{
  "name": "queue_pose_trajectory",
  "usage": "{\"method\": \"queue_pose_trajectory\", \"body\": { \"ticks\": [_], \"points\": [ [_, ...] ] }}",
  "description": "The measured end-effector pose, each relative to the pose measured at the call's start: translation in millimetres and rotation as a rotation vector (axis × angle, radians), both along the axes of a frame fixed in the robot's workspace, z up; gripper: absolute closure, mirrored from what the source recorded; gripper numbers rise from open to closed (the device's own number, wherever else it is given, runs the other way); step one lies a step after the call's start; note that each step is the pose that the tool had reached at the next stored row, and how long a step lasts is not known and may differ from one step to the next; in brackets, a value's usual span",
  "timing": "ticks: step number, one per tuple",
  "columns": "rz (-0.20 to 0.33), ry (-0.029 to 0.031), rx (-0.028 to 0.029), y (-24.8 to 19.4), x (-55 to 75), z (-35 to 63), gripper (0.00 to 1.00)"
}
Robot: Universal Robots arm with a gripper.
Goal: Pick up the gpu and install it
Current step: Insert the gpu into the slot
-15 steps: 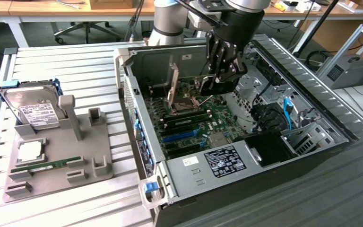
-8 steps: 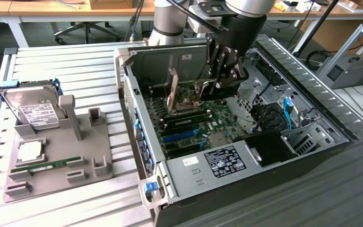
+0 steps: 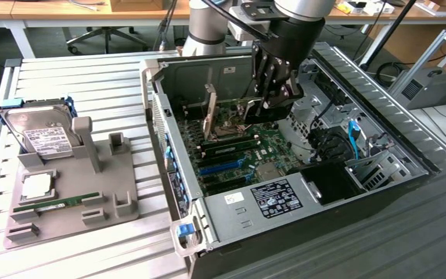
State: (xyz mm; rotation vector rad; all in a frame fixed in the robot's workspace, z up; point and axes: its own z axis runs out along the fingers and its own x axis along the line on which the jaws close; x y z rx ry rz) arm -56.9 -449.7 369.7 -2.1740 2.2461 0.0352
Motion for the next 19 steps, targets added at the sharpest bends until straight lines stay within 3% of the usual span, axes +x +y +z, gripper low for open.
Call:
{"method": "queue_pose_trajectory", "body": {
  "ticks": [11, 19],
  "points": [
    [0.000, 0.0000, 0.0003, 0.0, -2.4, -8.9, 0.73],
    [0.000, 0.0000, 0.0006, 0.0, -5.0, -21.6, 0.73]
  ]
}}
